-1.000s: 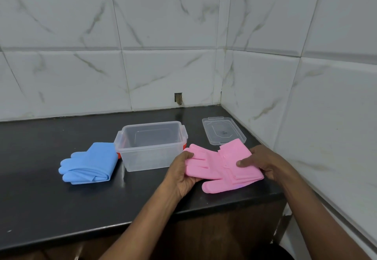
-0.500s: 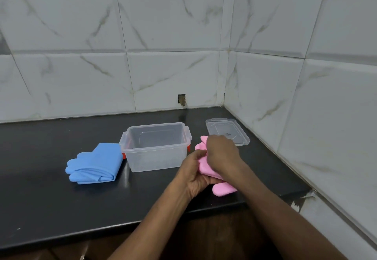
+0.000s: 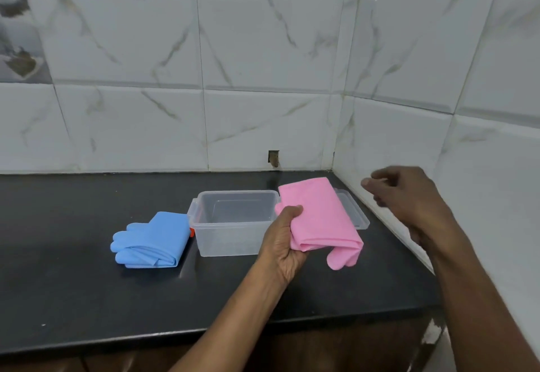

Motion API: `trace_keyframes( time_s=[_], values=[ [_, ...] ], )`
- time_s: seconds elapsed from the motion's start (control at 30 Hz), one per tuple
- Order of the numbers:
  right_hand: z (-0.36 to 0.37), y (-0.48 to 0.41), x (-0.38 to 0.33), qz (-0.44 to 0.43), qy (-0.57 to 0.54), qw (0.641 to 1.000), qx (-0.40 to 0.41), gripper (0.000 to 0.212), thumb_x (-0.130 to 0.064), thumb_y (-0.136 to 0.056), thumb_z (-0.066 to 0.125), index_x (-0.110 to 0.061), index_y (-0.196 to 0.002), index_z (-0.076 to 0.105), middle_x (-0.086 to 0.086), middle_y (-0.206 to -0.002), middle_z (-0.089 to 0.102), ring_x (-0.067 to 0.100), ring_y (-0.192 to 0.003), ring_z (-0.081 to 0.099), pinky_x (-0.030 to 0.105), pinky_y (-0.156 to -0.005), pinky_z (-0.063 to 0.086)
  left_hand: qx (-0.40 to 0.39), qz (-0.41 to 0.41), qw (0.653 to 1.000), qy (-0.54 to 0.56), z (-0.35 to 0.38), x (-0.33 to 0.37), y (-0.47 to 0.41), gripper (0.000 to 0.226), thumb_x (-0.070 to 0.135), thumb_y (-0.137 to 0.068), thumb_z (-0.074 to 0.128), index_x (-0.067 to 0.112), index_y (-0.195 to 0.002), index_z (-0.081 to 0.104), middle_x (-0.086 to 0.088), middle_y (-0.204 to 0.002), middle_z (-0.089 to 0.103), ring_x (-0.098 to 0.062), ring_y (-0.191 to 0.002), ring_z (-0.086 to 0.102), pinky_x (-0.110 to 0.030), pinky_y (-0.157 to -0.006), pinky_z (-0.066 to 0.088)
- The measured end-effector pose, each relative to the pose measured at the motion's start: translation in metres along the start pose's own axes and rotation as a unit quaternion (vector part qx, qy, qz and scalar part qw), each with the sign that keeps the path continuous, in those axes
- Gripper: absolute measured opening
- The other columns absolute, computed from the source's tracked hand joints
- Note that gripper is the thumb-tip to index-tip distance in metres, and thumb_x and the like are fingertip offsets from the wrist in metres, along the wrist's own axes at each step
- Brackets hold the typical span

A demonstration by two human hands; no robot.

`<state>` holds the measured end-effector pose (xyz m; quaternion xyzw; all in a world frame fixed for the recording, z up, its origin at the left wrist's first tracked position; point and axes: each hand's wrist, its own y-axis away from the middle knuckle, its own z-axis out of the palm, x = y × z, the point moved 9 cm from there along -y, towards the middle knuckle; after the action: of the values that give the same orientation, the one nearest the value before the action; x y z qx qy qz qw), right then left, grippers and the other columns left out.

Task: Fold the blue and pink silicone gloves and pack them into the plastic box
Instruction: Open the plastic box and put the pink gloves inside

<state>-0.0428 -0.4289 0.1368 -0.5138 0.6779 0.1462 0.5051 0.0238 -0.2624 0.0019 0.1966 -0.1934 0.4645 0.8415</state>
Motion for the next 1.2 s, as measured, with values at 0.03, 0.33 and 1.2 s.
trace_keyframes(
  time_s=[0.03,0.33,1.2],
  values=[
    [0.006,0.001,0.011,0.033,-0.04,0.999,-0.013,0.032,-0.031,-0.087,0.068,0.0,-0.097,0.07,0.018,-0.087,0.073,0.028,-0.074,0.068,0.037,-0.071,0.058,-0.006,0.013,1.0,0.003,0.003,0.007,-0.001,0.033,0.001,-0.085,0.065,0.0,-0.115,0.052,-0.027,-0.103,0.071,-0.042,-0.103,0.065,-0.059,-0.08,0.055],
    [0.097,0.015,0.015,0.132,-0.409,0.901,0.066,0.051,-0.015,-0.075,0.082,0.009,-0.114,0.059,0.025,-0.111,0.065,0.037,-0.099,0.067,0.052,-0.079,0.058,-0.041,0.155,0.977,0.141,0.023,0.044,-0.01,0.049,0.003,-0.088,0.061,0.003,-0.135,0.047,-0.027,-0.122,0.064,-0.04,-0.107,0.064,-0.055,-0.074,0.059],
    [0.215,-0.057,-0.044,0.161,-0.38,0.891,-0.191,0.029,0.018,-0.081,0.061,0.017,-0.11,0.059,0.027,-0.101,0.063,0.037,-0.086,0.064,0.04,-0.059,0.055,0.061,0.099,0.848,-0.518,-0.04,0.225,-0.003,0.089,0.093,-0.059,0.05,0.024,-0.111,0.072,-0.002,-0.089,0.073,-0.018,-0.09,0.065,-0.026,-0.074,0.046]
  ],
)
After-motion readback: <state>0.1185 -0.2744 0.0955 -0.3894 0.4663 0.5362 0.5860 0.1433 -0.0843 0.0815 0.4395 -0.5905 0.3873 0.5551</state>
